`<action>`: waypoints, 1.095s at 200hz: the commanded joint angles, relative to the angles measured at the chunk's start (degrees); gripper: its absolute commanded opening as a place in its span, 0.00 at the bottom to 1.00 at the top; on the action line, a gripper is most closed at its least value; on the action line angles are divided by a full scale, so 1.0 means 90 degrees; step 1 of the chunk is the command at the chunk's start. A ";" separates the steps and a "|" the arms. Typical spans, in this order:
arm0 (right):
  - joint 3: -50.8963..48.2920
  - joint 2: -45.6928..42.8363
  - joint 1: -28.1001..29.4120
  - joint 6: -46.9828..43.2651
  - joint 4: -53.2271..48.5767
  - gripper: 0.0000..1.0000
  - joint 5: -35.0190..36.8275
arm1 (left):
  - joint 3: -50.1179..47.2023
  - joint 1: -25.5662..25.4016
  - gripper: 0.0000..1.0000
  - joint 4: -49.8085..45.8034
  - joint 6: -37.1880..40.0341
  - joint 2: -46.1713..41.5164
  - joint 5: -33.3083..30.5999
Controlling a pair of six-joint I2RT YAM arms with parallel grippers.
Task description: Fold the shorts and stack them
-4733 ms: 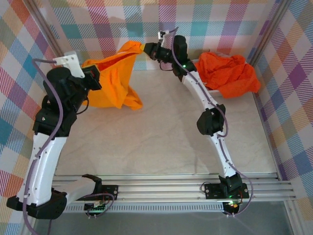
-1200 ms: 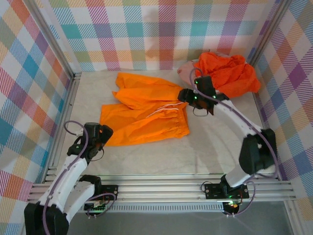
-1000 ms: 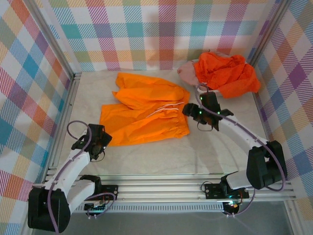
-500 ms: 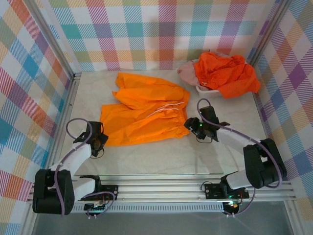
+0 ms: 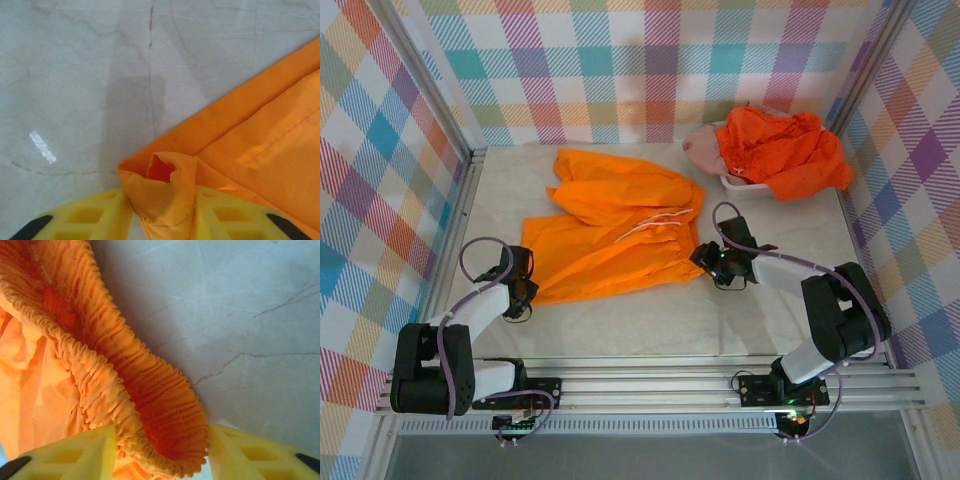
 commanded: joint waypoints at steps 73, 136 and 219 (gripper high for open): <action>0.0400 0.0394 0.0048 0.0117 0.0138 0.07 -0.0094 | 0.0087 0.0044 0.06 0.1168 0.0353 0.0392 0.0931; 0.1269 -0.0454 0.0003 -0.0602 -0.0918 0.00 0.0283 | 0.1524 0.0049 0.00 -0.0617 0.0850 -0.1112 0.0653; 0.4018 -0.0926 -0.0130 -0.1661 -0.2035 0.00 0.0386 | 0.5684 0.0078 0.00 -0.2115 0.2019 -0.0987 -0.0035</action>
